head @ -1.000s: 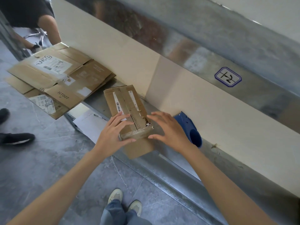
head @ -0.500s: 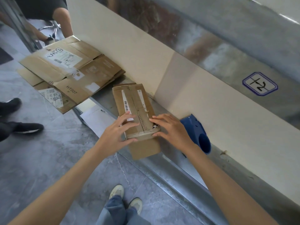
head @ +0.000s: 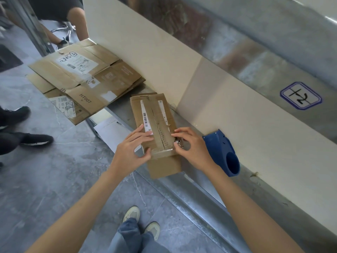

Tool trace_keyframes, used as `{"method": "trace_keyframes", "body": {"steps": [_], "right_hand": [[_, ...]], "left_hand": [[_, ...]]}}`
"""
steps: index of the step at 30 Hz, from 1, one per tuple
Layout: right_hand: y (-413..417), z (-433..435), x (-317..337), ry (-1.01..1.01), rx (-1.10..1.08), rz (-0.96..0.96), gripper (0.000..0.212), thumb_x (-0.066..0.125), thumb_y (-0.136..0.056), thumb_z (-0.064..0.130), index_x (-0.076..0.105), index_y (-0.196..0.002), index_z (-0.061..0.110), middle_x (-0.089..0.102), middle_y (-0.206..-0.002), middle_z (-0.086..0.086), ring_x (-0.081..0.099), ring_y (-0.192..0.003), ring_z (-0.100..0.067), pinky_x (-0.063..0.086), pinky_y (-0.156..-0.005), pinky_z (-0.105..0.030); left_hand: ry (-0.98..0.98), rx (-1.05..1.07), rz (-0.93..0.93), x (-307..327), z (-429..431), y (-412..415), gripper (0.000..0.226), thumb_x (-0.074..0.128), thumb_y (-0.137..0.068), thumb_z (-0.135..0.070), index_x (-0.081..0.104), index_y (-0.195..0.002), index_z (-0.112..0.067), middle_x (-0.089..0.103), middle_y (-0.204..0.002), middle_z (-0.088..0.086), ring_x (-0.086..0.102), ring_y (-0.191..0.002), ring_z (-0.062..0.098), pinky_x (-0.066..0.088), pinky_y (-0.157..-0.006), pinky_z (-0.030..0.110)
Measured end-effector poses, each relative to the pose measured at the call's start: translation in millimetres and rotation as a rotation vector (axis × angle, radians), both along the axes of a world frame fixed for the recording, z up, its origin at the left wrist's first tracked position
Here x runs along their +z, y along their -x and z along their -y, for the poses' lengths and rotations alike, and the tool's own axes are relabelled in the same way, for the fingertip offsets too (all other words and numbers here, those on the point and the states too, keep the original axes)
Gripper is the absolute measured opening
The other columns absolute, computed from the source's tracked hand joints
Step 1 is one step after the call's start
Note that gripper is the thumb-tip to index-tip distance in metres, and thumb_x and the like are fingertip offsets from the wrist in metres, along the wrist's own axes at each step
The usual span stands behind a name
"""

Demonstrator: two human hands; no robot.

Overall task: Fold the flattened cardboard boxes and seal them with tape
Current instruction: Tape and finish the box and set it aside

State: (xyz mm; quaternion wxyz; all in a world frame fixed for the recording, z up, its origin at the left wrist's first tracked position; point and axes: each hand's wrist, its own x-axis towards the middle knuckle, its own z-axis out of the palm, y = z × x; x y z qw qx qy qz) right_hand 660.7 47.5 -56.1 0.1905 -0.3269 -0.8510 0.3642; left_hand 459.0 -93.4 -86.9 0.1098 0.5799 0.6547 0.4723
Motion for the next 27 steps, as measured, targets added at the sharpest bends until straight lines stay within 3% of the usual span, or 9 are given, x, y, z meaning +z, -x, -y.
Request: {"method": "trace_keyframes", "body": {"steps": [3,6,9,13,18,21,23,27], "right_hand": [[6,-1,-2,-0.020,-0.048,-0.036,0.023,0.064,-0.093,0.007,0.074,-0.109,0.019,0.058,-0.116,0.014,0.060,-0.106,-0.001,0.050,-0.092,-0.020],[4,-1,0,-0.042,-0.030,-0.002,0.020,0.063,-0.096,0.016,0.073,-0.112,0.021,0.058,-0.119,0.017,0.059,-0.109,-0.002,0.052,-0.095,-0.027],[-2,1,2,-0.038,0.026,0.036,0.027,0.055,-0.096,0.024,0.068,-0.120,0.024,0.053,-0.127,0.023,0.057,-0.116,-0.003,0.047,-0.101,-0.024],[-1,2,2,-0.104,0.031,0.053,0.032,0.054,-0.096,0.004,0.067,-0.123,0.017,0.054,-0.128,0.014,0.057,-0.113,-0.003,0.048,-0.100,-0.023],[-2,1,7,-0.096,0.065,0.074,0.034,0.054,-0.097,0.004,0.066,-0.125,0.017,0.053,-0.131,0.014,0.056,-0.113,0.000,0.042,-0.099,-0.013],[-7,-3,10,-0.082,0.112,0.141,0.048,0.053,-0.088,-0.004,0.064,-0.129,0.020,0.049,-0.135,0.020,0.060,-0.099,-0.006,0.041,-0.085,-0.007],[-7,-5,11,-0.099,0.127,0.165,0.056,0.051,-0.084,-0.012,0.065,-0.129,0.019,0.049,-0.136,0.019,0.061,-0.086,-0.011,0.044,-0.076,-0.012],[-4,-5,11,-0.149,0.117,0.100,0.037,0.053,-0.095,-0.005,0.068,-0.124,0.013,0.053,-0.130,0.016,0.057,-0.111,-0.003,0.047,-0.099,-0.024]], "left_hand": [[0.030,-0.006,0.019,-1,-1,1,0.031,0.077,-0.080,-0.004,0.075,-0.110,-0.012,0.067,-0.127,-0.006,0.044,-0.141,0.010,0.036,-0.114,0.022],[0.064,-0.060,0.073,-1,3,6,0.032,0.076,-0.086,-0.010,0.071,-0.117,-0.016,0.063,-0.133,-0.010,0.038,-0.144,0.009,0.034,-0.116,0.024],[0.107,-0.093,0.090,0,7,11,0.037,0.075,-0.086,-0.011,0.069,-0.121,-0.020,0.061,-0.137,-0.011,0.035,-0.145,0.009,0.033,-0.118,0.029],[0.101,-0.070,0.084,5,4,7,0.039,0.073,-0.082,-0.006,0.070,-0.118,-0.020,0.063,-0.135,-0.009,0.037,-0.144,0.008,0.034,-0.117,0.029],[0.166,-0.113,0.107,8,9,12,0.040,0.071,-0.085,-0.005,0.068,-0.122,-0.020,0.059,-0.139,-0.012,0.031,-0.146,0.005,0.034,-0.118,0.032],[0.201,-0.136,0.098,10,11,17,0.047,0.068,-0.083,0.001,0.067,-0.124,-0.021,0.057,-0.140,-0.015,0.029,-0.146,0.001,0.036,-0.116,0.031],[0.195,-0.113,0.084,10,10,16,0.047,0.068,-0.082,0.004,0.069,-0.123,-0.020,0.058,-0.139,-0.014,0.031,-0.146,0.001,0.038,-0.116,0.030],[0.144,-0.073,0.074,6,9,11,0.041,0.072,-0.082,0.002,0.072,-0.118,-0.017,0.062,-0.136,-0.010,0.036,-0.144,0.006,0.039,-0.114,0.029]]}}
